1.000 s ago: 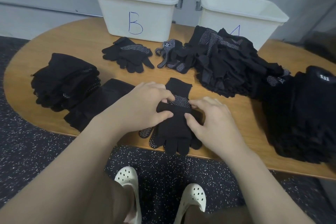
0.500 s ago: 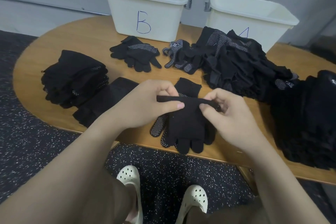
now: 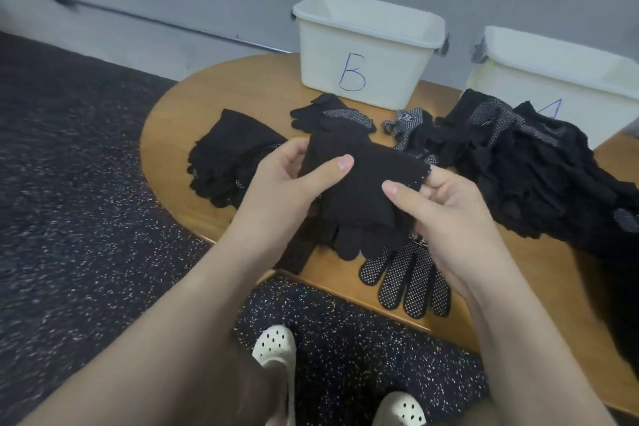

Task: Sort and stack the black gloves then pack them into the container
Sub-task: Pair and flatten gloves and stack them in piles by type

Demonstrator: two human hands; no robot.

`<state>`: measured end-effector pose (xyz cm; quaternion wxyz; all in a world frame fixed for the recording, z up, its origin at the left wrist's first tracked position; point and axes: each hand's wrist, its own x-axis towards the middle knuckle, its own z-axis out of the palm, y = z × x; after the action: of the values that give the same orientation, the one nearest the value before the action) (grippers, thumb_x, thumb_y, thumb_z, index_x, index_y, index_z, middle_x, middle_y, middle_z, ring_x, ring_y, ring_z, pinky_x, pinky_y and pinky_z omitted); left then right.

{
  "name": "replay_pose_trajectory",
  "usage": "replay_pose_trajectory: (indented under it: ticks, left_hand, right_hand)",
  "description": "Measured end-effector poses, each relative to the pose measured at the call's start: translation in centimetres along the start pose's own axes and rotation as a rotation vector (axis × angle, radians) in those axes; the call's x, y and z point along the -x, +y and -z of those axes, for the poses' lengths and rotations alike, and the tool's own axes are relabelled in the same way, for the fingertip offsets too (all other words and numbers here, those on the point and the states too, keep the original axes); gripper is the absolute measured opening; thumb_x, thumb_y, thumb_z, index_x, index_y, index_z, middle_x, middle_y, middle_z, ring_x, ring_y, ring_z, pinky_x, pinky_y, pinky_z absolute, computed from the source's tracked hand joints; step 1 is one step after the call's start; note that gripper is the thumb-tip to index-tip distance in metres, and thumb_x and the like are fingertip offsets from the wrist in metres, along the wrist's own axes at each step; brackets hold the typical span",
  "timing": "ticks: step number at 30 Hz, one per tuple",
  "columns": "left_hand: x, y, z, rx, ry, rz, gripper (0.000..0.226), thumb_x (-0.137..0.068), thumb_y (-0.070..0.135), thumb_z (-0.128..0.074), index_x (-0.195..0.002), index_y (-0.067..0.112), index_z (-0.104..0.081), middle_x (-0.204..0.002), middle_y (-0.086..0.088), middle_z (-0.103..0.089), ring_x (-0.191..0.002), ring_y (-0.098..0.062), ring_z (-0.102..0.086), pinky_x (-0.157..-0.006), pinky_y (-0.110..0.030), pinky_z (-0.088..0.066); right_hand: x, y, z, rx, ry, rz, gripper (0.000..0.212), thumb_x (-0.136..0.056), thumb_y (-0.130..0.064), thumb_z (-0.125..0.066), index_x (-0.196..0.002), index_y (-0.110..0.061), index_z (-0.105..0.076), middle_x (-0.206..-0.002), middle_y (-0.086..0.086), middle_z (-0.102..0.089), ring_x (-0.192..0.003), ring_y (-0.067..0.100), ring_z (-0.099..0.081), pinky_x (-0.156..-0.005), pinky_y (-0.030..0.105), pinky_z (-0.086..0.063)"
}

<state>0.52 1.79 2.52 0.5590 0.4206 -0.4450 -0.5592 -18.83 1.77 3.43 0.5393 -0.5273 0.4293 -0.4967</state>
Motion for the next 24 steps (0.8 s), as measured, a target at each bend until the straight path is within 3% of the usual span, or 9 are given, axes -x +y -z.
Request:
replay_pose_trajectory:
  ticks: [5, 11, 13, 18, 22, 24]
  left_hand:
    - [0.7, 1.3, 2.3, -0.178, 0.075, -0.084, 0.028, -0.093, 0.012, -0.073, -0.12, 0.017, -0.069, -0.106, 0.002, -0.079, -0.101, -0.014, -0.075, -0.083, -0.035, -0.062]
    - [-0.7, 2.5, 6.1, -0.331, 0.241, -0.239, 0.025, -0.099, 0.016, -0.067, -0.123, 0.019, -0.069, -0.111, 0.007, -0.077, -0.107, -0.01, -0.072, -0.094, -0.042, -0.06]
    - [-1.1, 2.7, 7.2, -0.365, 0.277, -0.256, 0.021, -0.1, 0.017, -0.065, -0.121, 0.02, -0.07, -0.108, 0.008, -0.078, -0.104, -0.007, -0.072, -0.092, -0.04, -0.06]
    - [-2.2, 3.0, 9.5, -0.516, 0.407, -0.322, 0.017, -0.098, 0.021, -0.068, -0.114, 0.022, -0.073, -0.102, 0.014, -0.078, -0.101, 0.0, -0.071, -0.092, -0.037, -0.059]
    - [-3.9, 4.0, 10.8, -0.667, 0.442, -0.317, 0.017, -0.095, 0.027, -0.07, -0.111, 0.026, -0.074, -0.098, 0.016, -0.077, -0.097, 0.002, -0.07, -0.089, -0.036, -0.058]
    - [-4.8, 3.9, 11.4, -0.701, 0.439, -0.293, 0.016, -0.094, 0.028, -0.07, -0.109, 0.028, -0.075, -0.095, 0.017, -0.077, -0.095, 0.002, -0.07, -0.088, -0.036, -0.058]
  right_hand:
    - [-2.1, 0.2, -4.1, -0.067, 0.028, 0.07, 0.025, -0.097, -0.002, -0.063, -0.12, -0.009, -0.071, -0.112, 0.006, -0.078, -0.106, 0.023, -0.075, -0.087, 0.035, -0.062]
    - [-4.6, 1.2, -9.0, -0.135, -0.006, 0.036, 0.018, -0.097, -0.004, -0.065, -0.113, -0.009, -0.072, -0.102, 0.006, -0.08, -0.095, 0.023, -0.077, -0.069, 0.031, -0.06]
    - [-5.5, 1.6, -10.3, -0.13, -0.014, 0.032, 0.018, -0.097, -0.004, -0.066, -0.114, -0.008, -0.072, -0.103, 0.007, -0.08, -0.096, 0.024, -0.077, -0.071, 0.033, -0.059]
    - [-7.4, 1.7, -12.4, -0.076, -0.066, 0.01, 0.017, -0.098, -0.007, -0.066, -0.112, -0.011, -0.074, -0.104, 0.003, -0.08, -0.101, 0.02, -0.076, -0.088, 0.039, -0.061]
    - [-8.9, 2.1, -13.6, 0.035, 0.002, 0.042, 0.009, -0.097, -0.014, -0.069, -0.103, -0.015, -0.076, -0.095, 0.0, -0.08, -0.092, 0.02, -0.076, -0.076, 0.033, -0.061]
    - [-9.7, 2.7, -14.0, 0.17, 0.076, 0.064, 0.006, -0.095, -0.02, -0.072, -0.097, -0.016, -0.076, -0.09, -0.001, -0.079, -0.086, 0.022, -0.074, -0.074, 0.036, -0.061]
